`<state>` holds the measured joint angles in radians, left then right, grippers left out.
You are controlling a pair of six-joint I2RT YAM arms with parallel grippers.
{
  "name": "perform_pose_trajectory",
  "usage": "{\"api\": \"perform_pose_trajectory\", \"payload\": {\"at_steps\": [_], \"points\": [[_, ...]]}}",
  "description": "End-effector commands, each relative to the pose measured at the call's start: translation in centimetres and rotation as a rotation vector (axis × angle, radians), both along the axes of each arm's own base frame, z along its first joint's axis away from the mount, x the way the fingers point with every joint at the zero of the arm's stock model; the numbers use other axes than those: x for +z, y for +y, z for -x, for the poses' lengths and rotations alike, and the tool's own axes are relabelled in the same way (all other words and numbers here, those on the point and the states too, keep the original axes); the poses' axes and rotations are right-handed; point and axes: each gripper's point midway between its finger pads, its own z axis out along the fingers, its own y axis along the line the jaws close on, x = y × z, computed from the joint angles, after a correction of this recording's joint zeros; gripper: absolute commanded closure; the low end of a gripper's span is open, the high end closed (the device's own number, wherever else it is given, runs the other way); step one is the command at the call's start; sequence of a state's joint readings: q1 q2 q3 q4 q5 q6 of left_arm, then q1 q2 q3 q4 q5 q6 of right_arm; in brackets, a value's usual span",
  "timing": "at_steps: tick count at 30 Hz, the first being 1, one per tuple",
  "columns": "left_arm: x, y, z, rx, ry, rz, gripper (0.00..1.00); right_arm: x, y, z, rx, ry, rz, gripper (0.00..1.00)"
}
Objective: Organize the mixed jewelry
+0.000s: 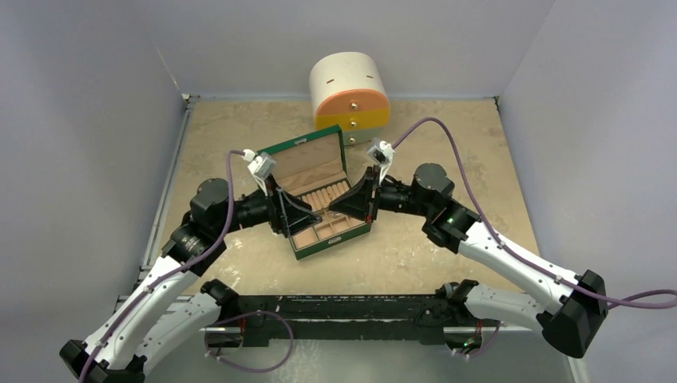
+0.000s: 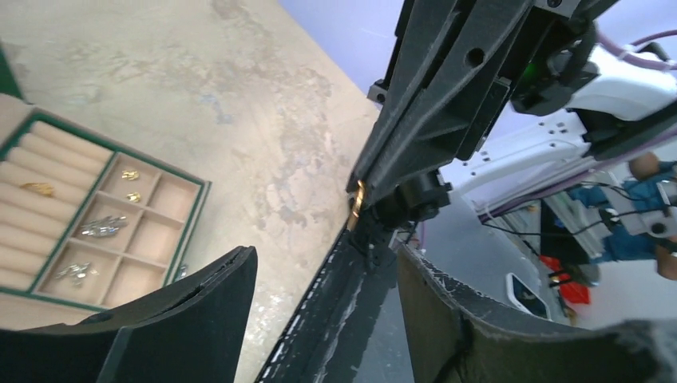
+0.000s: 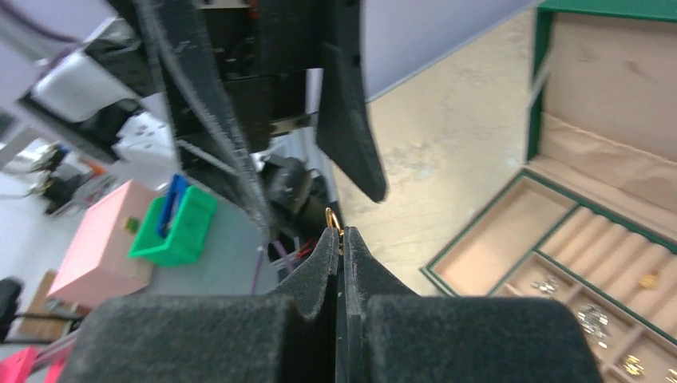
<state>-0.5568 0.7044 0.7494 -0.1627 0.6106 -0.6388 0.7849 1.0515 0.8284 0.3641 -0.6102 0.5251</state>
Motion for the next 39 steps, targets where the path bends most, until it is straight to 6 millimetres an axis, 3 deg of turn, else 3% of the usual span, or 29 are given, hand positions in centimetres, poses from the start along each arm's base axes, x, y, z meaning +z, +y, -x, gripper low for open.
{"api": "perform_pose_trajectory", "payload": {"at_steps": [1, 8, 16, 24, 39], "points": [[1.6, 1.6, -1.2, 0.097, -0.112, -0.074, 0.35, -0.7, -1.5, -3.9, -0.222, -0.041, 0.133, 1.0], [0.6, 4.3, -2.9, 0.264, -0.147, -0.196, 0.33, -5.4, -4.2, -9.5, -0.536, -0.009, 0.394, 1.0], [-0.1, 8.6, -4.6, 0.516, -0.166, -0.269, 0.34, -10.3, -5.6, -13.4, -0.789, -0.002, 0.621, 1.0], [-0.2, 10.9, -4.9, 0.64, -0.188, -0.273, 0.34, -13.4, -4.5, -15.6, -0.9, -0.006, 0.74, 1.0], [-0.2, 11.4, -4.8, 0.653, -0.202, -0.28, 0.34, -17.7, -2.2, -18.1, -0.969, 0.039, 0.807, 1.0]]}}
